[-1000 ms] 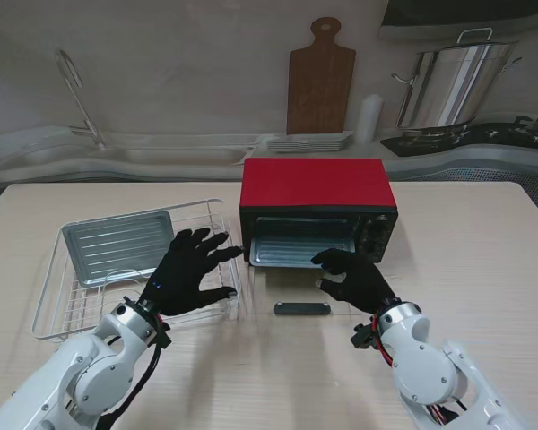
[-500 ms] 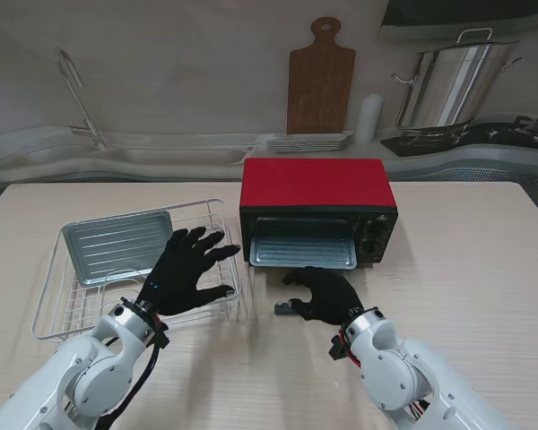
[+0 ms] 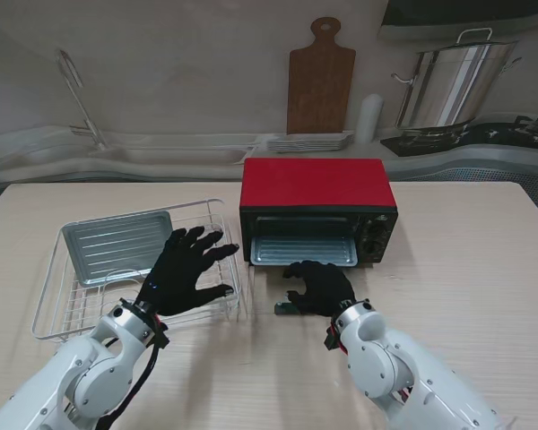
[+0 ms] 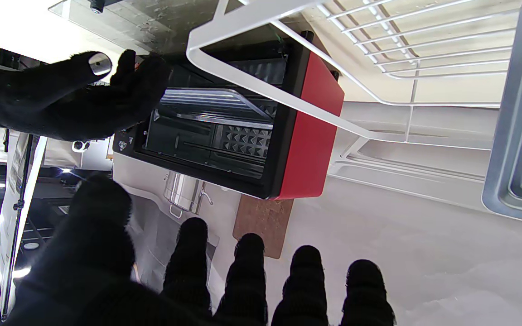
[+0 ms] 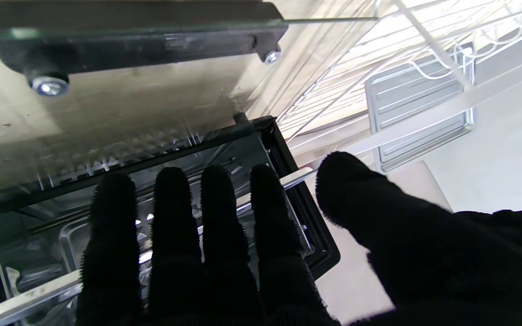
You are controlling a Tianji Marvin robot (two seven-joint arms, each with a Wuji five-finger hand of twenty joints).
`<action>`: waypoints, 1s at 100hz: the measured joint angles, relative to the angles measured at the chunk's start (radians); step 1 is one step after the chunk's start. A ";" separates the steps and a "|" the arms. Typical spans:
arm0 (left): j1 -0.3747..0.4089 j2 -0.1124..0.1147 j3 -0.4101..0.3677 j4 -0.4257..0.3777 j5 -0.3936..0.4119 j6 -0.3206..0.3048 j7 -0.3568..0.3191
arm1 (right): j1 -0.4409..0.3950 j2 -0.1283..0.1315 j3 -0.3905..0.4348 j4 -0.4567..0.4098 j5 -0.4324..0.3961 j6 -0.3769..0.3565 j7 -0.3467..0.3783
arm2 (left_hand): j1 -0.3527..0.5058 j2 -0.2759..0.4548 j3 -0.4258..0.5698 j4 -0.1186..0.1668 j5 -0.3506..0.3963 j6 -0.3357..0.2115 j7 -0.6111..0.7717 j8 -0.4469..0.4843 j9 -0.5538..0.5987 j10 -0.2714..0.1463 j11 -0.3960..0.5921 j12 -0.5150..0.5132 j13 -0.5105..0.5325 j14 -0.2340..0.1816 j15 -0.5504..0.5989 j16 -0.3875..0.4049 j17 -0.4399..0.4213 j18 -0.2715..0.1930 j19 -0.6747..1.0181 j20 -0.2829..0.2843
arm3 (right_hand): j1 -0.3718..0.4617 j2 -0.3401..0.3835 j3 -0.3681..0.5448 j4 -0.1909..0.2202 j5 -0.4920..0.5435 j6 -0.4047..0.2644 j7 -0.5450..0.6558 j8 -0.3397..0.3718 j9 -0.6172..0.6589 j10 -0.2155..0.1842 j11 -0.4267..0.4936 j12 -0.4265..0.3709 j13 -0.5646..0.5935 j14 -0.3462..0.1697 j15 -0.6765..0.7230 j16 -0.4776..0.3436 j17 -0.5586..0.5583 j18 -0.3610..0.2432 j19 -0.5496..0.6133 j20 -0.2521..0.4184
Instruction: Slide the trays into the oven
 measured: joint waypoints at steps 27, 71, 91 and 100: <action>0.004 0.000 -0.002 0.000 0.003 0.004 0.003 | 0.047 -0.019 -0.031 0.056 -0.003 0.022 -0.070 | 0.000 0.000 0.000 0.000 0.000 0.000 0.000 0.000 0.000 0.000 0.000 0.000 0.000 0.000 0.000 0.000 0.000 0.000 0.000 0.000 | 0.000 0.012 -0.029 0.010 -0.064 -0.012 -0.013 0.006 -0.052 -0.015 -0.001 0.000 -0.052 -0.022 -0.038 -0.011 -0.060 -0.029 -0.051 -0.016; 0.002 0.000 0.000 0.003 0.004 0.010 0.003 | 0.175 -0.057 -0.116 0.176 0.081 0.102 -0.112 | 0.000 0.000 0.000 0.000 0.000 0.000 0.000 0.000 0.000 0.000 0.000 0.000 0.000 0.000 0.000 0.000 0.000 0.000 0.000 0.000 | 0.000 0.012 -0.029 0.010 -0.064 -0.012 -0.011 -0.003 -0.052 -0.023 0.002 0.000 -0.052 -0.023 -0.038 -0.011 -0.059 -0.030 -0.051 -0.016; 0.002 0.000 0.000 0.007 0.004 0.017 0.001 | 0.237 -0.078 -0.155 0.232 0.109 0.136 -0.128 | 0.000 0.000 0.000 0.000 0.000 0.000 0.000 0.000 0.000 0.000 0.000 0.000 0.000 0.000 0.000 0.000 0.000 0.000 0.000 0.000 | 0.000 0.012 -0.029 0.011 -0.064 -0.012 -0.011 -0.003 -0.052 -0.023 0.002 0.000 -0.052 -0.023 -0.038 -0.011 -0.057 -0.030 -0.051 -0.016; 0.001 0.000 -0.001 0.008 0.004 0.018 0.000 | 0.261 -0.086 -0.169 0.254 0.118 0.149 -0.133 | 0.000 0.000 0.000 0.000 0.000 0.000 0.000 0.000 0.000 0.000 0.000 0.000 0.000 0.000 0.000 0.000 0.000 0.000 0.000 0.000 | 0.000 0.012 -0.029 0.010 -0.064 -0.012 -0.010 -0.003 -0.052 -0.023 0.014 0.000 -0.052 -0.023 -0.038 -0.011 -0.057 -0.030 -0.051 -0.016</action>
